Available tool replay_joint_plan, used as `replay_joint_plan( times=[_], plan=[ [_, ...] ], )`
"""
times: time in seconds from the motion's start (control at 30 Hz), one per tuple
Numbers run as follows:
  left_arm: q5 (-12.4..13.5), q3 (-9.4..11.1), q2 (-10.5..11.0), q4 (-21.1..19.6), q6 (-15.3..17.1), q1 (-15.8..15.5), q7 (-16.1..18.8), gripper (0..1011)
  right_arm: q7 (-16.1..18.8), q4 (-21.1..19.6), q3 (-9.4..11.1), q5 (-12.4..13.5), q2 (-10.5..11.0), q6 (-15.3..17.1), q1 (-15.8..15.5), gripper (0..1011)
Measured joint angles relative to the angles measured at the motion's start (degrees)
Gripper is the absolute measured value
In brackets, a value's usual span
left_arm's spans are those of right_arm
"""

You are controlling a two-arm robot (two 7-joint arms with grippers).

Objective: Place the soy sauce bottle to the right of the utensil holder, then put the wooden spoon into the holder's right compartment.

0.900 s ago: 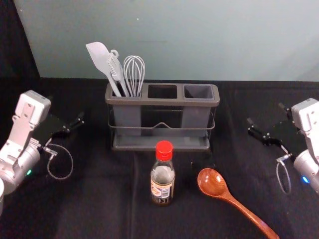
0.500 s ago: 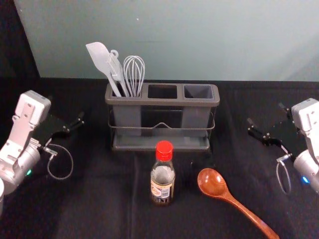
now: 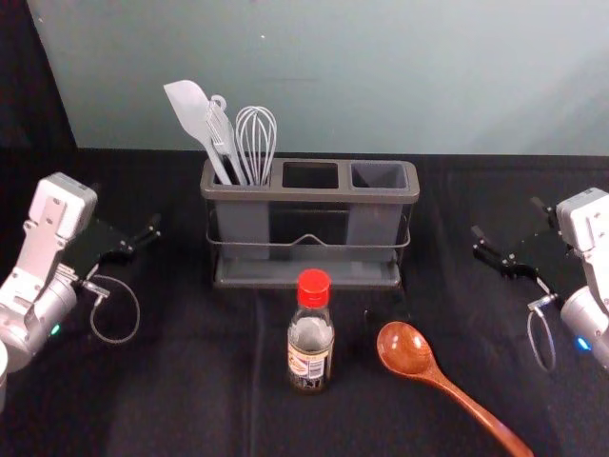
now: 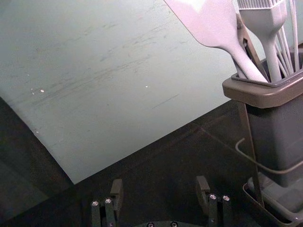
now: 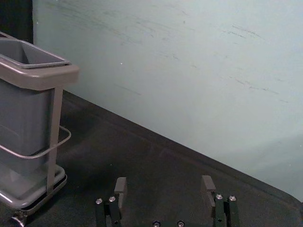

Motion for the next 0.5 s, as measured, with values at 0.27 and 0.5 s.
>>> replay_joint_plan(
  times=[0.27,0.5],
  plan=[
    [0.0,0.0,0.0,0.0,0.0,0.0,0.0,1005,0.0,0.0,0.0,0.0,0.0,0.0,0.0,1002],
    [0.0,0.0,0.0,0.0,0.0,0.0,0.0,1005,1.1,-3.8,2.5,0.8,0.9,-2.1,-2.7,1000]
  ],
)
